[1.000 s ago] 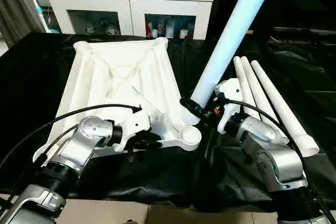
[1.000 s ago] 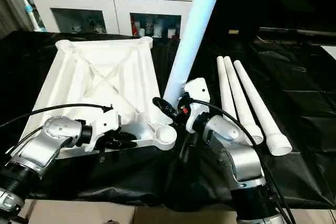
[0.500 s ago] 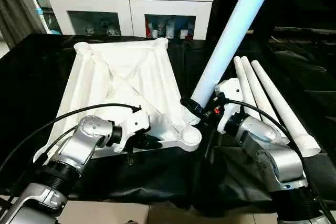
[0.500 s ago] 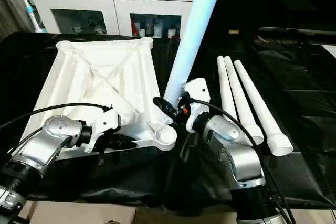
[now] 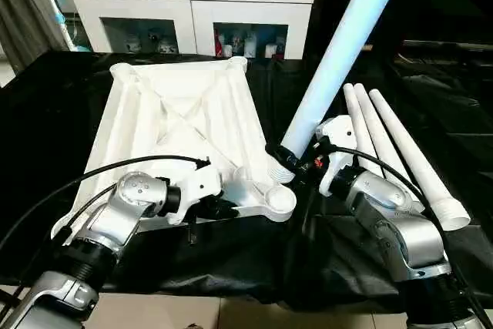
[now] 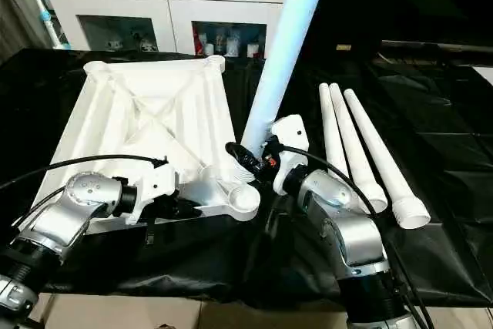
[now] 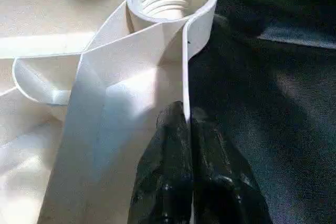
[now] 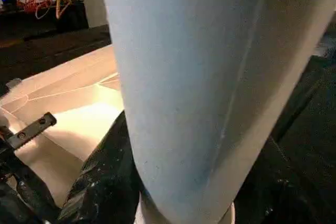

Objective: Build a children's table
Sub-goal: Insert table leg to table base

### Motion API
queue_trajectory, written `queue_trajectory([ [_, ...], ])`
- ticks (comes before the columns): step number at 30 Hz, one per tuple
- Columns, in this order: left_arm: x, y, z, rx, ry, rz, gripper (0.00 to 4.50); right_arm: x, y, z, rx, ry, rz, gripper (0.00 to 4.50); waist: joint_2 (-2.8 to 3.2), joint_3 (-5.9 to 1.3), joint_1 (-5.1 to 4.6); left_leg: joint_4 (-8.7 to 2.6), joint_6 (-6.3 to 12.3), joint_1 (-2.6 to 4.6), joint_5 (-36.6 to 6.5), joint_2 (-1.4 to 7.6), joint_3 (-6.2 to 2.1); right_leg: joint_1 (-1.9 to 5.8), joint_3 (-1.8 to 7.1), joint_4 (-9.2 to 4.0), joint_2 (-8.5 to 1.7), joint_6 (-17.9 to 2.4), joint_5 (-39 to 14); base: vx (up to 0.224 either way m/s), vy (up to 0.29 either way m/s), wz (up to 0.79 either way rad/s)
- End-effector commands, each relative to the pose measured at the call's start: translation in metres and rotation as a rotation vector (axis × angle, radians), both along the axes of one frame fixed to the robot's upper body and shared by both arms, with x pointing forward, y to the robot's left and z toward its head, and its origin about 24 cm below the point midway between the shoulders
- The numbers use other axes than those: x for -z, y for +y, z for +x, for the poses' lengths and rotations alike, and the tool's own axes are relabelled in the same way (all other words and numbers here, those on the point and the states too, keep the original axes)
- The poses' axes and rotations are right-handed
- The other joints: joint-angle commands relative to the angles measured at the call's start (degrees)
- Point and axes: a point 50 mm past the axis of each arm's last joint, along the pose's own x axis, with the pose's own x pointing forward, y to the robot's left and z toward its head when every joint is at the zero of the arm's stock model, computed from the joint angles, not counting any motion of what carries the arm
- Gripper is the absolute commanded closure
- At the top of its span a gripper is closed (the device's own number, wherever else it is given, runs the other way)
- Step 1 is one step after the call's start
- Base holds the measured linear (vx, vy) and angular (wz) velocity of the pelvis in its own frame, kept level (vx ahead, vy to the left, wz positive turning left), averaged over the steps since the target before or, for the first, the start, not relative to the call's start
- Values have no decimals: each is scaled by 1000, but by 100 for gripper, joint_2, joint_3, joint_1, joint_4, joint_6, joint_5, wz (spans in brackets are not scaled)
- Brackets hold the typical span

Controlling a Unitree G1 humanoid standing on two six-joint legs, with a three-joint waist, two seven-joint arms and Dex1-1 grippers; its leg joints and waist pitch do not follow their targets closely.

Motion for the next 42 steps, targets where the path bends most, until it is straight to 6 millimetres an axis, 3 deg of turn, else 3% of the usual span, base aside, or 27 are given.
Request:
queue_trajectory([
  [1,9,0,2,-66,14,35,444,-2,-5,9,49,16,-3,264,9,-342,9,-536,-4,72,-1134,445,-158,208,246,-431,-519,-1437,-500,0,0,0],
  [7,4,-5,17,-163,6,-3,444,8,-4,16,19,71,-38,264,7,-347,12,-510,32,77,-1074,426,-137,209,240,-444,-514,-1447,-574,0,0,0],
  [9,3,-7,17,-168,13,-13,444,9,-3,17,7,81,-35,264,2,-345,20,-509,73,52,-987,439,-149,228,245,-444,-532,-1423,-535,0,0,0],
  [10,4,-8,17,-166,19,-18,444,8,-1,17,-14,88,-38,264,-49,-340,3,-514,115,30,-912,435,-148,246,239,-438,-527,-1411,-490,0,0,0],
  [14,5,-9,16,-155,40,-4,450,8,3,19,-68,116,-53,264,-47,-330,-8,-503,202,44,-883,437,-138,224,234,-454,-519,-1418,-621,0,0,0],
  [23,3,-10,16,-151,43,-29,450,11,4,25,-114,155,-84,264,-50,-319,-17,-506,211,54,-963,443,-129,204,238,-462,-523,-1421,-731,0,0,0],
  [25,4,-9,16,-154,43,-23,450,12,5,26,-124,158,-93,264,-81,-319,-14,-509,224,47,-912,445,-128,211,239,-462,-524,-1400,-696,0,0,0],
  [26,4,-9,16,-156,42,-19,450,12,5,26,-130,157,-104,264,-65,-317,-12,-511,232,45,-909,445,-133,210,233,-458,-526,-1397,-718,0,0,0],
  [27,3,-9,17,-156,43,-19,450,12,3,27,-132,160,-114,264,-95,-317,-15,-508,240,42,-912,445,-130,213,234,-461,-530,-1391,-767,0,0,0],
  [30,2,-9,17,-155,43,-21,450,13,1,29,-134,174,-133,264,-90,-314,-17,-508,218,55,-961,444,-126,195,234,-473,-527,-1382,-925,0,0,0],
  [34,1,-7,18,-164,38,-21,450,13,-1,26,-161,191,-139,264,-86,-326,-10,-503,264,48,-856,444,-124,210,231,-456,-519,-1385,-668,0,0,0],
  [42,1,-7,18,-167,38,-20,450,17,-7,22,-168,208,-141,264,-87,-325,-3,-504,242,50,-891,448,-127,203,233,-461,-526,-1398,-745,0,0,0],
])
